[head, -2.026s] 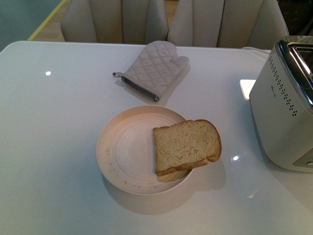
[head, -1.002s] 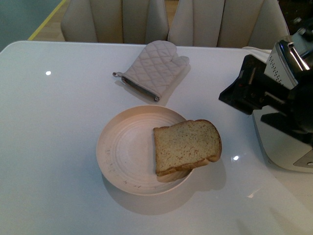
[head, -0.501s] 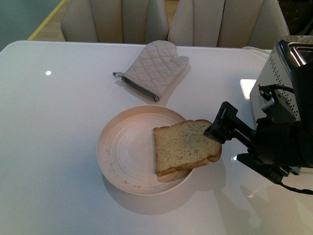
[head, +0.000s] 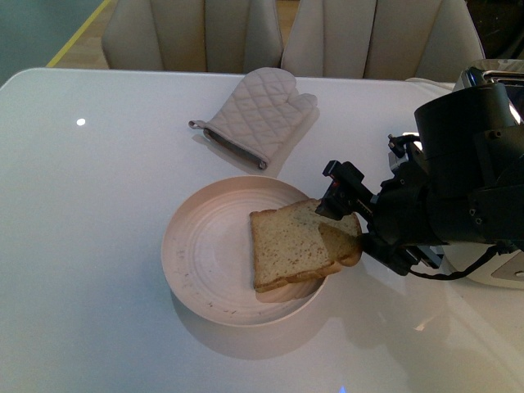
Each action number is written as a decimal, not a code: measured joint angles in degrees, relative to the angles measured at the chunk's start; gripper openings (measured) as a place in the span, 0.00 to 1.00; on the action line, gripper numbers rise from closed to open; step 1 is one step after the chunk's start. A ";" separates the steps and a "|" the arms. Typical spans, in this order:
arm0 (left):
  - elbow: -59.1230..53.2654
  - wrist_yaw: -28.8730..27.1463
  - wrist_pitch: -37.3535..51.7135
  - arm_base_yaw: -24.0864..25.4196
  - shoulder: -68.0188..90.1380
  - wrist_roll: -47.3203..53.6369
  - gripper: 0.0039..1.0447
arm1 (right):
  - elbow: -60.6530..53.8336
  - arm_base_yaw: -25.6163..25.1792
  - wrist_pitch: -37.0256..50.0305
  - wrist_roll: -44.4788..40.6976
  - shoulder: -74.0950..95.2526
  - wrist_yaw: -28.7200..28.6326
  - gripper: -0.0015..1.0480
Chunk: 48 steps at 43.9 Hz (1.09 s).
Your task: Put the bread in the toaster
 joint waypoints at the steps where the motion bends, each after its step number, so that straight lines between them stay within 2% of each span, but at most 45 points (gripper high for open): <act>1: 0.00 0.00 0.00 0.00 0.00 0.00 0.94 | 0.00 0.07 0.00 0.44 0.04 0.04 0.62; 17: 0.00 0.00 0.00 0.00 0.00 0.00 0.94 | -3.34 -0.15 4.68 5.42 -2.36 -2.71 0.14; 23: 0.00 0.00 0.00 0.00 0.00 0.00 0.94 | -4.68 -0.63 5.44 6.71 -5.77 -3.48 0.03; 29: 0.00 0.00 0.00 0.00 0.00 0.00 0.94 | -5.68 -1.66 4.96 6.84 -11.50 -3.96 0.03; 35: 0.00 0.00 0.00 0.00 0.00 0.00 0.94 | -5.46 -4.52 -1.05 4.00 -23.52 -2.40 0.03; 41: 0.00 0.00 0.00 0.00 0.00 0.00 0.94 | -0.92 -8.83 -13.05 -6.73 -37.31 3.91 0.03; 48: 0.00 0.00 0.00 0.00 0.00 0.00 0.94 | 4.66 -12.72 -21.40 -18.34 -45.13 10.05 0.03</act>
